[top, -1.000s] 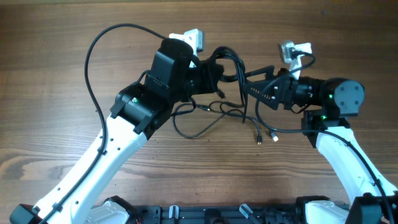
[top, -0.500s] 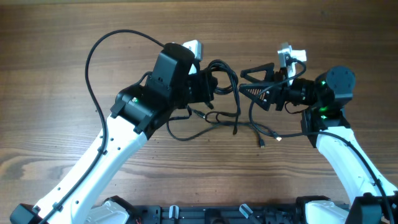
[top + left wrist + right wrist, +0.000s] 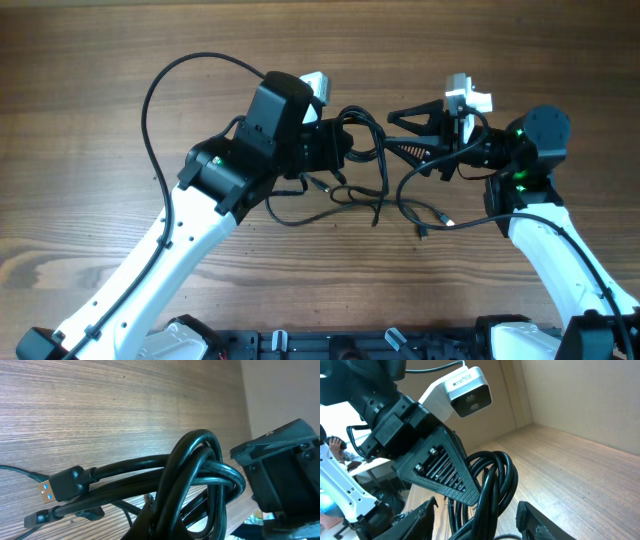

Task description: Untangle cables

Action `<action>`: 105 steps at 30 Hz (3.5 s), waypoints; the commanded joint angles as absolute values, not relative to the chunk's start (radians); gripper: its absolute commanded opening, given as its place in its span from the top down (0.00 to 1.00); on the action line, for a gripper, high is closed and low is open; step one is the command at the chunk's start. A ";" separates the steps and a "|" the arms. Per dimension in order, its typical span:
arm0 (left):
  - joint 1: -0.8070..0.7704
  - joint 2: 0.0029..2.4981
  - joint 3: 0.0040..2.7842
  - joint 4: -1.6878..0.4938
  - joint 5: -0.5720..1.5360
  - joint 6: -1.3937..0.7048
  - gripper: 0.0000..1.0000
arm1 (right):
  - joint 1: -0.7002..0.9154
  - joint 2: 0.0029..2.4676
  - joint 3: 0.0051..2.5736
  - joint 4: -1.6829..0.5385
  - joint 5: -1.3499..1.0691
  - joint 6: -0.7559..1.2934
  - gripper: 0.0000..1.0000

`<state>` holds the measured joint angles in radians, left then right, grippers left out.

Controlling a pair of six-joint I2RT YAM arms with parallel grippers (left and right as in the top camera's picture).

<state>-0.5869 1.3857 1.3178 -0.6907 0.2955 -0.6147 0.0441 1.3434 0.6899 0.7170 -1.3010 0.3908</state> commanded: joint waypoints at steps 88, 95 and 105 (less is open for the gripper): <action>-0.643 1.388 1.322 -0.745 0.190 -0.702 0.96 | 0.042 1.339 0.699 0.516 -1.154 0.233 0.45; -0.686 1.388 1.322 -0.662 0.190 -0.685 0.96 | 0.042 1.339 0.699 0.515 -1.207 0.236 0.46; -0.694 1.388 1.322 -0.619 0.186 -0.688 0.96 | 0.042 1.339 0.699 0.515 -1.206 0.236 0.87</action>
